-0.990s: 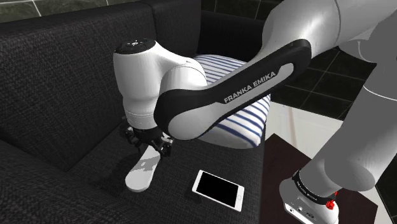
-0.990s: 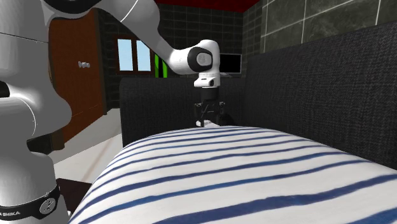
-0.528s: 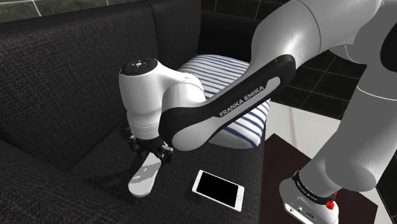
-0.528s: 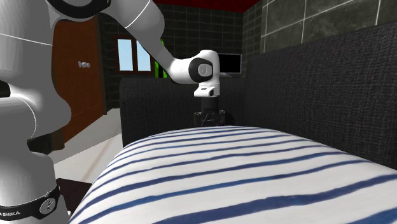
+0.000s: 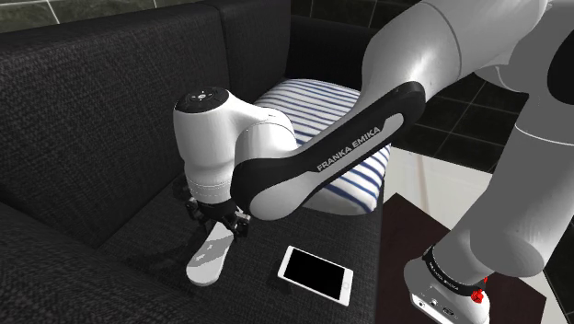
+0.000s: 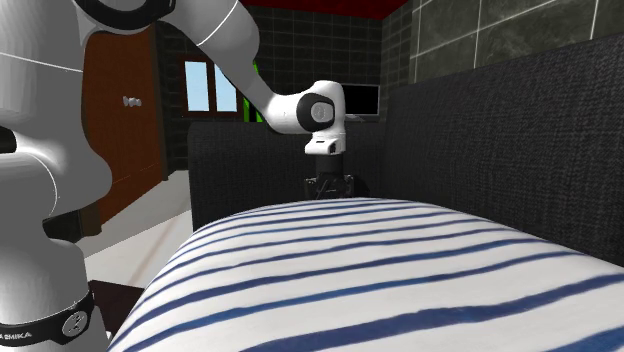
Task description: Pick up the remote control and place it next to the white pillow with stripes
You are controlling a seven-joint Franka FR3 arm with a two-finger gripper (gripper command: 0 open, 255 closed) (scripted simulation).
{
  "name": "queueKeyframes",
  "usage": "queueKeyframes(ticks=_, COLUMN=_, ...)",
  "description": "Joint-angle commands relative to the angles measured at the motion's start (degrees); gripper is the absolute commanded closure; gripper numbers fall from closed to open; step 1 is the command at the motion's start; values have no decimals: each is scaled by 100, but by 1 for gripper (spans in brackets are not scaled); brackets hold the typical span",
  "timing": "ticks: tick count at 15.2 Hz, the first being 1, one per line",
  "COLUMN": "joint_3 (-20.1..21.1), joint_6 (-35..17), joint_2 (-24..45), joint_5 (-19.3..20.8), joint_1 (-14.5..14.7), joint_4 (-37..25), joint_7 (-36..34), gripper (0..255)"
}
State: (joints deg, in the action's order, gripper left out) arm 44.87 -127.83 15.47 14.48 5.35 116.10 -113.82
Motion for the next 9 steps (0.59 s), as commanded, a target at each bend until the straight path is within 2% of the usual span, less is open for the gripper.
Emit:
queueKeyframes(ticks=1, joint_3=0, joint_6=-1, joint_2=-1, joint_5=0, joint_1=0, joint_4=0, joint_7=0, gripper=0)
queueKeyframes(ticks=6, joint_3=0, joint_6=-1, joint_2=-1, joint_5=0, joint_1=0, joint_4=0, joint_7=0, gripper=0)
queueKeyframes(ticks=9, joint_3=150, joint_6=468, joint_2=-370, joint_5=-365, joint_1=-140, joint_4=-220, joint_7=242, gripper=0)
